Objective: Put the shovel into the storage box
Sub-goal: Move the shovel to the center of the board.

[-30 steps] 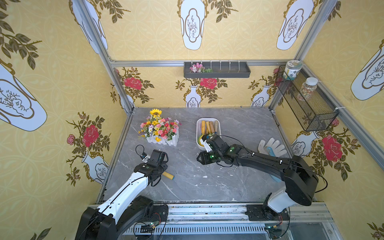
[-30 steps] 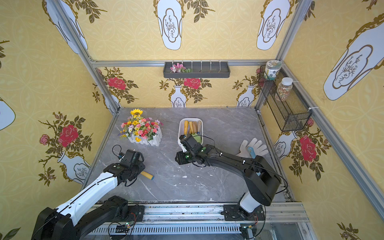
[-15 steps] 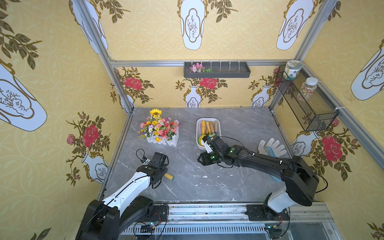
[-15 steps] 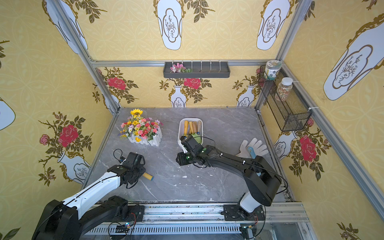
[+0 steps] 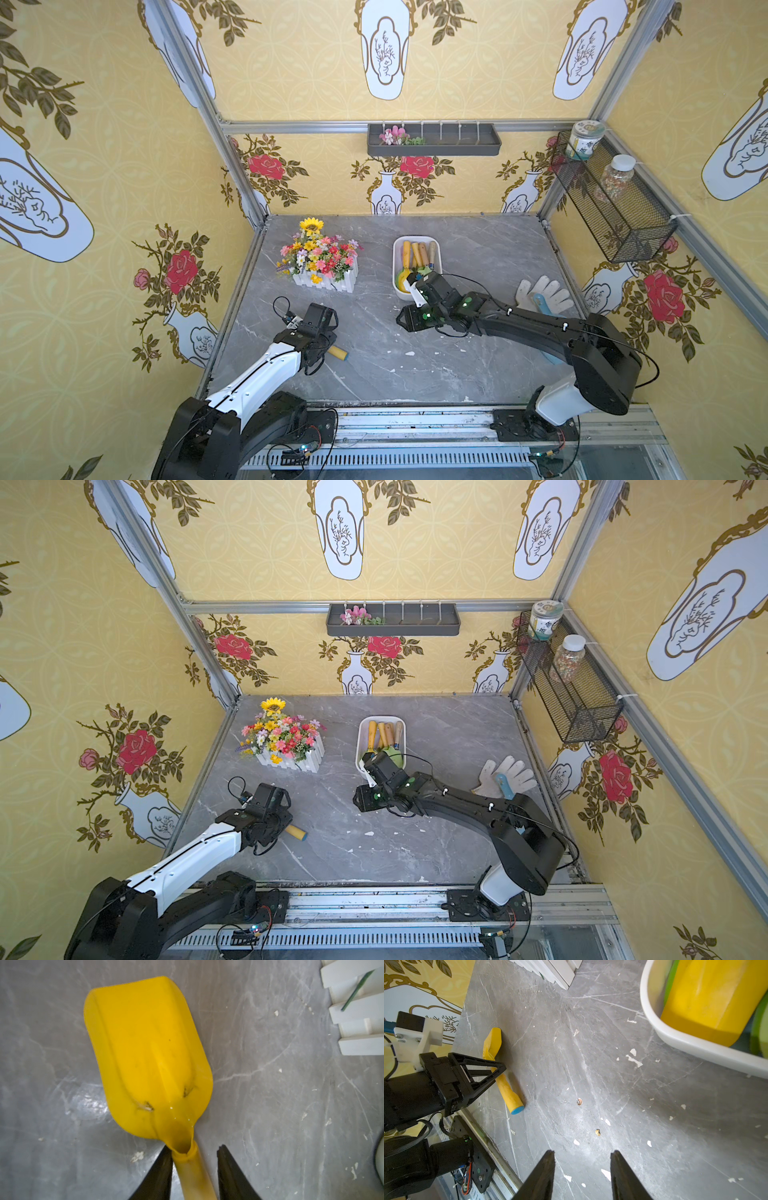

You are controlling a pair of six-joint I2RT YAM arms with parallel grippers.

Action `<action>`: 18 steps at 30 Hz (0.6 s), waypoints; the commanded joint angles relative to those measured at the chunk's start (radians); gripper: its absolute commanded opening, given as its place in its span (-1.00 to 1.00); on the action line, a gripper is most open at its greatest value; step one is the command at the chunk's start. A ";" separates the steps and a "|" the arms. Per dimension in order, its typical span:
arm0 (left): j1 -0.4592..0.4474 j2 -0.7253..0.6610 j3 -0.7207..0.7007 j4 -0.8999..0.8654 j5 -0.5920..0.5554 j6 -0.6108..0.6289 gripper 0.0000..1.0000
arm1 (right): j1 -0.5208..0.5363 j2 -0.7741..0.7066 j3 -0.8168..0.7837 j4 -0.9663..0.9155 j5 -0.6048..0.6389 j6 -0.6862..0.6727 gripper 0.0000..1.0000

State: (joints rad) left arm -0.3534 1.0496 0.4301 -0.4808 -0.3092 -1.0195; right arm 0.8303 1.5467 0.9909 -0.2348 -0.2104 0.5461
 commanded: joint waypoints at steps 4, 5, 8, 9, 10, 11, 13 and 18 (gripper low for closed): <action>0.001 0.016 -0.006 0.010 0.049 0.005 -0.21 | 0.000 -0.008 -0.009 0.029 0.009 0.001 -0.05; 0.001 0.016 -0.008 0.013 0.062 0.006 -0.22 | 0.001 -0.008 -0.010 0.029 0.009 0.000 -0.04; 0.000 0.014 -0.021 0.028 0.090 0.014 -0.24 | -0.002 -0.007 -0.011 0.034 0.007 0.003 -0.05; -0.001 0.011 -0.026 0.033 0.096 0.014 -0.24 | -0.001 -0.007 -0.012 0.035 0.006 0.003 -0.04; -0.001 0.011 -0.028 0.040 0.104 0.017 -0.25 | -0.001 -0.007 -0.011 0.037 0.006 0.003 -0.05; -0.001 0.012 -0.030 0.045 0.110 0.017 -0.26 | -0.001 -0.005 -0.011 0.037 0.005 0.002 -0.05; -0.001 0.019 -0.029 0.056 0.122 0.018 -0.29 | -0.002 -0.002 -0.008 0.037 0.005 0.002 -0.04; 0.000 0.049 -0.018 0.080 0.140 0.021 -0.34 | -0.002 -0.003 -0.006 0.037 0.004 0.002 -0.05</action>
State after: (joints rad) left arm -0.3542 1.0843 0.4095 -0.4191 -0.2031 -1.0119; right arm 0.8291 1.5463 0.9813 -0.2321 -0.2104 0.5465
